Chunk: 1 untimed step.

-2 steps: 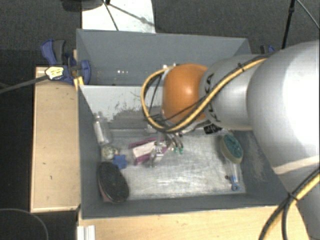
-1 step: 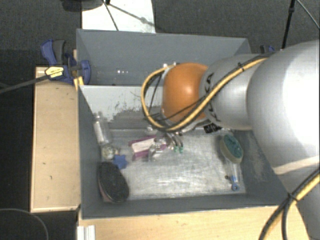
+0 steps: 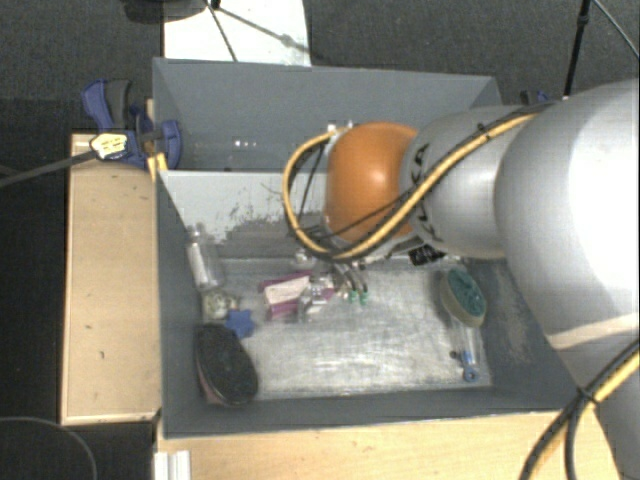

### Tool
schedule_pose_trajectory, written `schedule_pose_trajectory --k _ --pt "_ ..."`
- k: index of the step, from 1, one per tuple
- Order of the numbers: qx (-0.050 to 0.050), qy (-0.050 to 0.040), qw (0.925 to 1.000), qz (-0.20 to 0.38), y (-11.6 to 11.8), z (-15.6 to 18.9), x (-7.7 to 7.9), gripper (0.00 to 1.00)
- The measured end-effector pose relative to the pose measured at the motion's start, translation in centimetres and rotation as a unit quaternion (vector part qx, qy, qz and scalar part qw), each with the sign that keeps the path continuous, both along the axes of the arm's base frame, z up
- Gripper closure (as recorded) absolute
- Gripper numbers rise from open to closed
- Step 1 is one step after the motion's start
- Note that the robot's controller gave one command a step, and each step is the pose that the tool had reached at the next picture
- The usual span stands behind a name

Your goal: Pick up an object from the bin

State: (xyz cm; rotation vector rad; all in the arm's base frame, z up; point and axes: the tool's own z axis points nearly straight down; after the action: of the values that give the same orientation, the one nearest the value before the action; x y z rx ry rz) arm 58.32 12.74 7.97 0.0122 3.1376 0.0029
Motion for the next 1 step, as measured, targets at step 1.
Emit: schedule_pose_trajectory --k 1 --pt "0.0 -0.0006 1.0 -0.002 0.0 2.5 0.07 1.0"
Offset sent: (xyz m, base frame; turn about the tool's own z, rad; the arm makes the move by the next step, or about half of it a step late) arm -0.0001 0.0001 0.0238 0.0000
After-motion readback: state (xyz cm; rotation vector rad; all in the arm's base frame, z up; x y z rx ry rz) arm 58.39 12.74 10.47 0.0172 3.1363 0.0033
